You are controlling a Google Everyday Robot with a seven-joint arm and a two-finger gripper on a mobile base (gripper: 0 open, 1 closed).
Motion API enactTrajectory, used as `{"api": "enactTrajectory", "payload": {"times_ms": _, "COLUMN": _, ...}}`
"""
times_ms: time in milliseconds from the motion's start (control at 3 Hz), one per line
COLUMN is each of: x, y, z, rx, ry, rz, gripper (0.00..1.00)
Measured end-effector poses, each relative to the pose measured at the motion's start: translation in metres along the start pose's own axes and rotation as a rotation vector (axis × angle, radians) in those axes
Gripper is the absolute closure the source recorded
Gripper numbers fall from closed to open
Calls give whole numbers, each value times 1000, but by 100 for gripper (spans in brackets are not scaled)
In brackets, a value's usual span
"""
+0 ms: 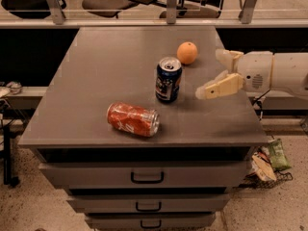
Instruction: Place pepsi can upright
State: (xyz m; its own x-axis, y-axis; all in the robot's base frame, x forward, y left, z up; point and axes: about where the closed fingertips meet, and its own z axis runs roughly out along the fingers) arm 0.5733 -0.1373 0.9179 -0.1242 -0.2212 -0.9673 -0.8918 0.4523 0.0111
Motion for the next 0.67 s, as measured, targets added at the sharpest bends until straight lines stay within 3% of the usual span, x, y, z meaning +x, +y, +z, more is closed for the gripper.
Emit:
{"api": "enactTrajectory", "payload": {"times_ms": 333, "x": -22, "y": -15, "z": -49, "rx": 65, "ry": -27, "rz": -53, "gripper": 0}}
{"api": "enactTrajectory", "payload": {"times_ms": 667, "x": -29, "y": -19, "z": -56, "rx": 78, "ry": -36, "rz": -65, "gripper": 0}}
